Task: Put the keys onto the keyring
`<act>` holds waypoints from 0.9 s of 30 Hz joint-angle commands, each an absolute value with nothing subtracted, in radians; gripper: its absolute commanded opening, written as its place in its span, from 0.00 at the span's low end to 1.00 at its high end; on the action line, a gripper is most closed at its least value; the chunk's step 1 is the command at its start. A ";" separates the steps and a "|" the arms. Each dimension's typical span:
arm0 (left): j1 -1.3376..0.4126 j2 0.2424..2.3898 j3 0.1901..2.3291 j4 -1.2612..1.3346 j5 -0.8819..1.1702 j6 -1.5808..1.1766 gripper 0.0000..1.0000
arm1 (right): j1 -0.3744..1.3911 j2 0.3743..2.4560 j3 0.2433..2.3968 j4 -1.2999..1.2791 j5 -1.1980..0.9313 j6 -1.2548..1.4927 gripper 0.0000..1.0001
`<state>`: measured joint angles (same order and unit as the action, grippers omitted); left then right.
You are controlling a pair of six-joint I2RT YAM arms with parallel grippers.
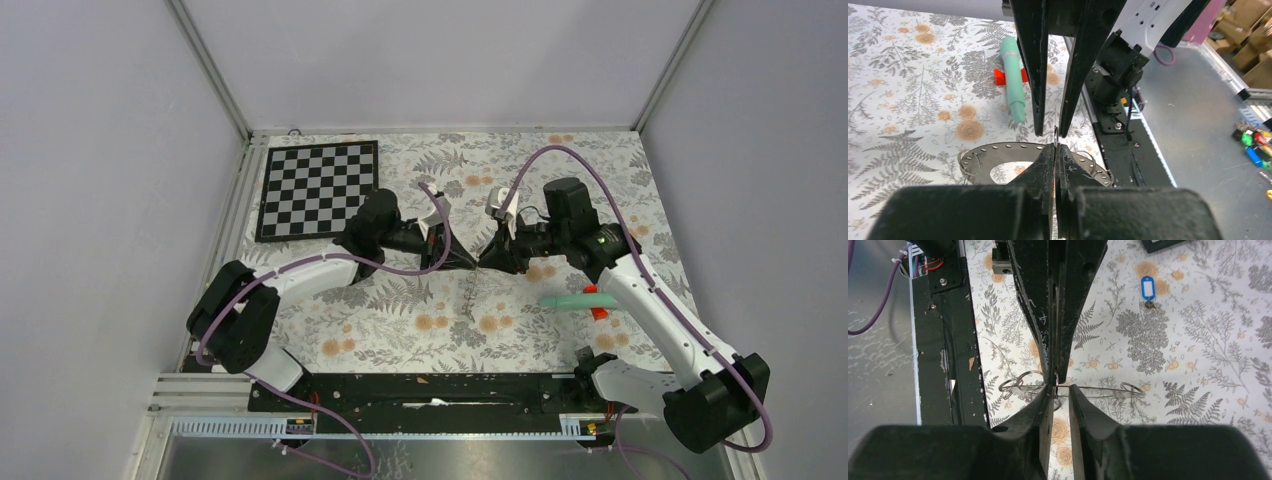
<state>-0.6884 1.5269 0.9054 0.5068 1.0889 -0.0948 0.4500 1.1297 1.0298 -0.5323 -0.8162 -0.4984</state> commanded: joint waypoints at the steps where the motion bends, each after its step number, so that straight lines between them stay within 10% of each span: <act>1: -0.679 1.493 0.838 0.921 1.144 -0.355 0.00 | 0.453 1.089 1.023 -0.461 -0.880 -0.470 0.28; 17: -0.680 1.497 0.830 0.914 1.114 -0.363 0.00 | 0.451 1.096 1.016 -0.463 -0.924 -0.475 0.27; 27: -0.679 1.501 0.835 0.872 1.101 -0.330 0.00 | 0.450 1.092 1.014 -0.453 -0.910 -0.480 0.00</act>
<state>-0.6750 1.5269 0.8219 0.8093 1.1107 -0.3481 0.4484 1.1046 1.0176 -0.4801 -0.9024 -0.4667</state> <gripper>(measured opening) 0.010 0.019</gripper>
